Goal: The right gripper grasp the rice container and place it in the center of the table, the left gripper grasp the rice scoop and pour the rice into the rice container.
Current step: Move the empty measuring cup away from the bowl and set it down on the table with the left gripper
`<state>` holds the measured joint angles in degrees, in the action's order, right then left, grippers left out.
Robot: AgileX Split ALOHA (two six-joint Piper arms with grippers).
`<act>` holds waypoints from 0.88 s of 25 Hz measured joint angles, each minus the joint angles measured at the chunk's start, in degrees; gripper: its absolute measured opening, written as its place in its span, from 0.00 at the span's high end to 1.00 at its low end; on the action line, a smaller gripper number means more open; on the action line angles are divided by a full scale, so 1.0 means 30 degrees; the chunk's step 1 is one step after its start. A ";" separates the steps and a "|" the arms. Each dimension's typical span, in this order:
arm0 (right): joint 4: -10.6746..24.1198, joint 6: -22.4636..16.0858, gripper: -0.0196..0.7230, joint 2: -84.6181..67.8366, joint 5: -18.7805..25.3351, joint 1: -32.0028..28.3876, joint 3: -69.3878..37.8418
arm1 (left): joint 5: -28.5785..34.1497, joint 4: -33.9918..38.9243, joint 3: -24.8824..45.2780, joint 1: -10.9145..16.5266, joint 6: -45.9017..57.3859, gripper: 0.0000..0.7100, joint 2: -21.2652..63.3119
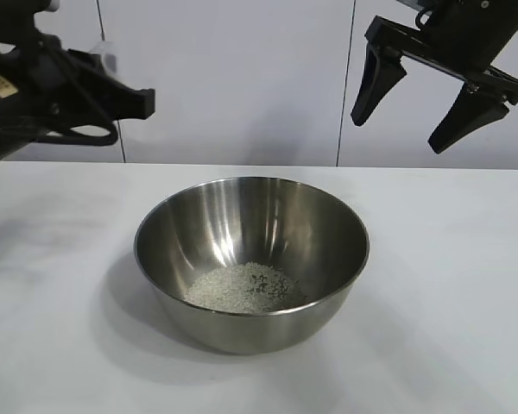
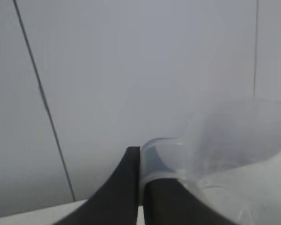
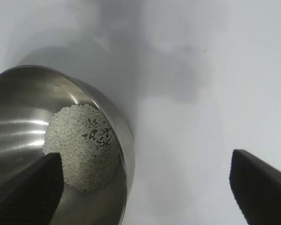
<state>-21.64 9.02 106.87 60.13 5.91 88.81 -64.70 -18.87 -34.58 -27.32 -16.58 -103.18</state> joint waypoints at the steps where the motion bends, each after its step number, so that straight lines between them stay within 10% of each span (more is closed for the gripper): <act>1: 0.0000 0.0000 0.08 0.0000 -0.0020 0.0000 0.0000 | 0.0000 0.0000 0.0381 0.0391 0.0067 1.00 0.0000; 22: -0.0123 0.0006 0.08 0.0000 -0.0599 0.0000 0.0000 | -0.0205 0.4316 0.2266 0.3813 0.2446 1.00 -0.2822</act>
<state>-22.01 9.04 106.87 58.34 5.91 88.81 -65.31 -5.92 -27.78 -15.88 -9.24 -111.65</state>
